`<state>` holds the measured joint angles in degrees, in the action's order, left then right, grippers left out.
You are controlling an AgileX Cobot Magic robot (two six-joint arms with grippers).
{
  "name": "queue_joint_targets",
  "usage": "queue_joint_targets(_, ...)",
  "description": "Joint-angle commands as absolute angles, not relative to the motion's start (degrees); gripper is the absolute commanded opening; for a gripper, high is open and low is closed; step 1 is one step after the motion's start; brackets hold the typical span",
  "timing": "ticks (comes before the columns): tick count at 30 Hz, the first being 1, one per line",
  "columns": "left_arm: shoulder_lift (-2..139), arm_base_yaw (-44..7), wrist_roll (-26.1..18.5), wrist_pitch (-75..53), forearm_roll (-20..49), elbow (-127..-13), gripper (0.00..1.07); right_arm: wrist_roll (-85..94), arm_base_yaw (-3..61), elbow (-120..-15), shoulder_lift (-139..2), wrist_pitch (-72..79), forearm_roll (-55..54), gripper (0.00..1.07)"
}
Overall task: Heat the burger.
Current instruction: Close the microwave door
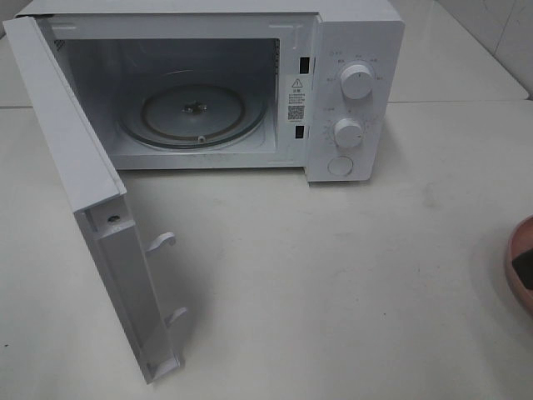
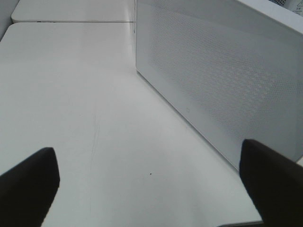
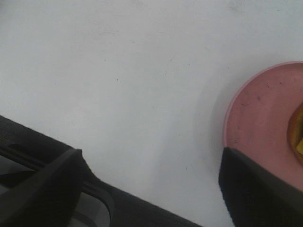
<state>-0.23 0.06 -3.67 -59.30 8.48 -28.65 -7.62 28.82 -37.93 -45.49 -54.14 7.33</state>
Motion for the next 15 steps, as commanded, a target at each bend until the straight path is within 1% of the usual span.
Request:
queue_joint_targets(1,-1.5,0.1,-3.6,-58.8,8.4,-28.4,0.98,-6.3,28.9,-38.2,-42.3,-57.4,7.0,0.76)
queue_joint_targets(5,-1.5,0.1,-3.6,-58.8,8.4,-28.4,0.98,-5.6,28.9,-38.1,-34.7,-62.3,7.0,0.76)
queue_joint_targets(6,-1.5,0.1,-3.6,-58.8,8.4,-28.4,0.98,-5.6,28.9,-38.1,-34.7,-62.3,7.0,0.76)
queue_joint_targets(8,-1.5,0.1,-3.6,-58.8,8.4,-28.4,0.98,-4.9,28.6,-38.0,-28.9,-64.0,7.1,0.76)
queue_joint_targets(9,-1.5,0.1,-3.6,-58.8,8.4,-28.4,0.98,-4.9,28.6,-38.0,-28.9,-64.0,7.1,0.76)
queue_joint_targets(11,-1.5,0.1,-3.6,-58.8,8.4,-28.4,0.98,-4.6,25.0,-36.6,-22.1,-64.4,7.1,0.76)
queue_joint_targets(12,-1.5,0.1,-3.6,-58.8,8.4,-28.4,0.98,-4.6,25.0,-36.6,-22.1,-64.4,7.1,0.76)
queue_joint_targets(13,-1.5,0.1,-3.6,-58.8,8.4,-28.4,0.98,-4.6,23.5,-36.2,-20.7,-64.4,7.1,0.76)
queue_joint_targets(14,-1.5,0.1,-3.6,-58.8,8.4,-28.4,0.98,-3.9,20.7,-35.0,-17.5,-64.4,7.0,0.76)
queue_joint_targets(15,-1.5,0.1,-3.6,-58.8,8.4,-28.4,0.98,-3.9,20.7,-35.0,-17.5,-64.4,7.0,0.76)
